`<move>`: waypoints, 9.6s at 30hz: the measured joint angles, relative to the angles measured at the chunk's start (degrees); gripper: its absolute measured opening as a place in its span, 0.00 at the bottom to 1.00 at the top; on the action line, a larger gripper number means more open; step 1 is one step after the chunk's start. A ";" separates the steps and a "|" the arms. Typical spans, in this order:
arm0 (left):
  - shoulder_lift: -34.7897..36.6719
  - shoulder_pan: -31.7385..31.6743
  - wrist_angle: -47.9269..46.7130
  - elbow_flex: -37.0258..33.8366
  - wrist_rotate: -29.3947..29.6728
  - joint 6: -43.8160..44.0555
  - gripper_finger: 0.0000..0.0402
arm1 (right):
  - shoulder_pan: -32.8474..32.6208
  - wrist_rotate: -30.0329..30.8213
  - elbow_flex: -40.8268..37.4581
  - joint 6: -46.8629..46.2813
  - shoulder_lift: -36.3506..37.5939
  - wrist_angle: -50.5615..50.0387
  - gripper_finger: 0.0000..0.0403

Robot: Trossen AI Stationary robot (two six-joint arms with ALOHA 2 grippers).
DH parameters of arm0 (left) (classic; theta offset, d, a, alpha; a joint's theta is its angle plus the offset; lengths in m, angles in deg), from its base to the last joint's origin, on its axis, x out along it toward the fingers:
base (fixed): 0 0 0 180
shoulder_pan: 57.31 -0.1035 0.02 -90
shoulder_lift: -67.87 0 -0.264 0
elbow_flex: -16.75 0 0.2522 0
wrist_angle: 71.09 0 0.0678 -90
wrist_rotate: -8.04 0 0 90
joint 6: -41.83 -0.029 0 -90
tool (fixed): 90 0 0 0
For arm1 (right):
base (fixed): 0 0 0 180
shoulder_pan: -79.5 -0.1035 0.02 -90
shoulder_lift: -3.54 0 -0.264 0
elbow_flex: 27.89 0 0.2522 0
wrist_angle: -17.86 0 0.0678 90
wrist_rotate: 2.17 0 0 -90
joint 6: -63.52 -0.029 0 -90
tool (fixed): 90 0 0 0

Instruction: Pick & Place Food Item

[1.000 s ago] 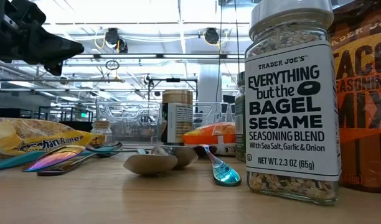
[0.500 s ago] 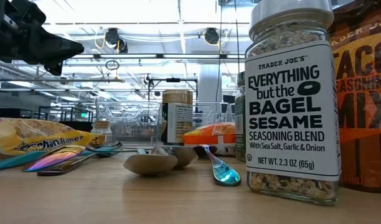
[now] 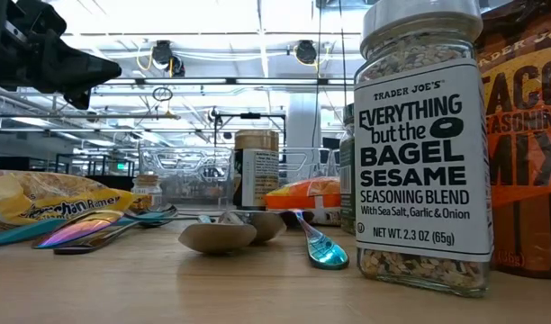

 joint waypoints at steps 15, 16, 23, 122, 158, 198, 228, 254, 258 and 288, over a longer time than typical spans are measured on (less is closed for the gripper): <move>0.00 0.00 -0.01 0.00 0.02 0.00 0.10 | 0.00 -0.01 0.02 0.00 0.01 0.01 0.58; 0.00 0.00 0.00 0.00 0.02 0.00 0.10 | 0.00 0.00 0.02 0.00 0.00 0.02 0.58; -0.01 0.00 0.00 0.00 0.01 0.00 0.10 | 0.00 -0.01 0.02 0.00 0.02 0.02 0.58; -58.47 23.50 -58.26 46.59 -26.45 51.19 0.84 | 0.00 0.00 0.00 0.00 0.02 0.02 0.58; -70.44 29.79 -58.15 46.56 -21.56 52.39 0.61 | 0.00 -0.02 0.01 0.00 0.00 0.02 0.58; -64.42 -14.95 -68.17 80.47 -3.07 30.37 0.52 | 0.00 0.00 0.01 0.00 0.00 0.01 0.58; -101.30 -59.04 -49.23 89.42 -23.45 1.97 0.52 | 0.00 0.00 0.02 -0.01 0.00 0.02 0.58; -109.34 -55.12 -48.67 89.40 -19.42 3.67 0.52 | 0.00 -0.03 0.01 0.00 0.00 0.02 0.58; -110.06 -55.62 -48.70 89.39 -19.32 3.67 0.52 | 0.00 -0.02 0.02 0.00 0.00 0.02 0.58; -101.90 -54.08 -56.28 89.33 -19.34 1.87 0.88 | 0.00 0.00 0.02 0.00 0.02 0.04 0.58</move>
